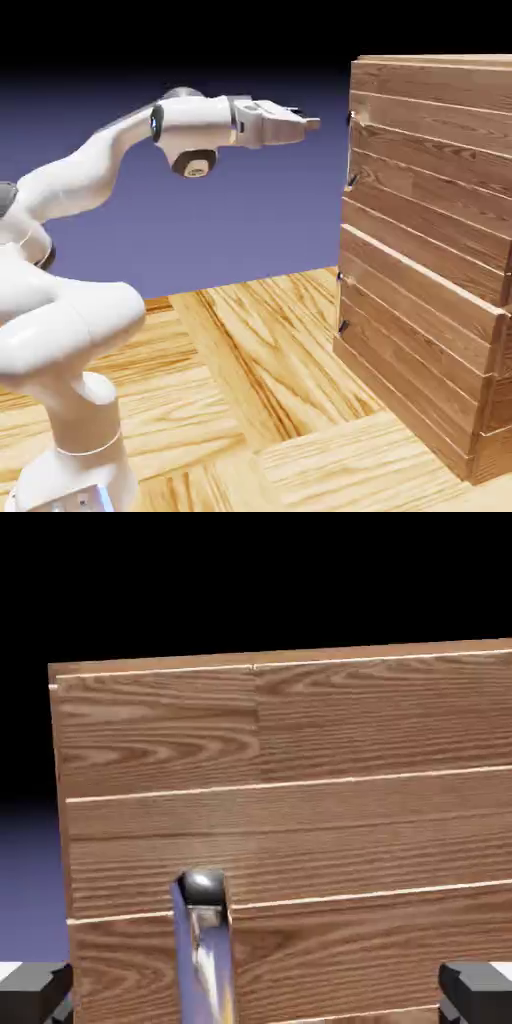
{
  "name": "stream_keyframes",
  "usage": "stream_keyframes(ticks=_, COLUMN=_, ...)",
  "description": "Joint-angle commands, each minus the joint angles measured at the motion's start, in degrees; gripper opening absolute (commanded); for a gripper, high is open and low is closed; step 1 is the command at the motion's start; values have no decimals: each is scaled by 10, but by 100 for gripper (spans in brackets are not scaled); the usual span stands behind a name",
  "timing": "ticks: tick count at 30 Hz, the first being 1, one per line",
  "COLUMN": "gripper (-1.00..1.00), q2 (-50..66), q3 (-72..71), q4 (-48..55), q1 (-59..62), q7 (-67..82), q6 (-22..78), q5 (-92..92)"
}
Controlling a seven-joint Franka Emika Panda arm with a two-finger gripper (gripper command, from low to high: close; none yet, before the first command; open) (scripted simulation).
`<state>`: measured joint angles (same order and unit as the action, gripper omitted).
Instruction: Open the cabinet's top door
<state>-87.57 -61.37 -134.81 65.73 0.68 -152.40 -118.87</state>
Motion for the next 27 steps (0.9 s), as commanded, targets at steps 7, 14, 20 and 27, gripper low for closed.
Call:
stream_keyframes(ticks=7, gripper=0, q2=-54, q3=-66, q4=47, q1=90, q7=45, q6=23, q5=-130)
stream_keyframes(ticks=14, gripper=-100, q2=-51, q3=-69, q4=86, q1=139, q7=62, q6=42, q5=-164)
stream_keyframes(ticks=20, gripper=-100, q2=-64, q3=-29, q4=-39, q1=57, q7=146, q6=153, q5=-212)
stream_keyframes(ticks=27, gripper=-100, q2=-64, q3=44, q4=-184, q1=-31, q7=231, q6=303, q5=-210)
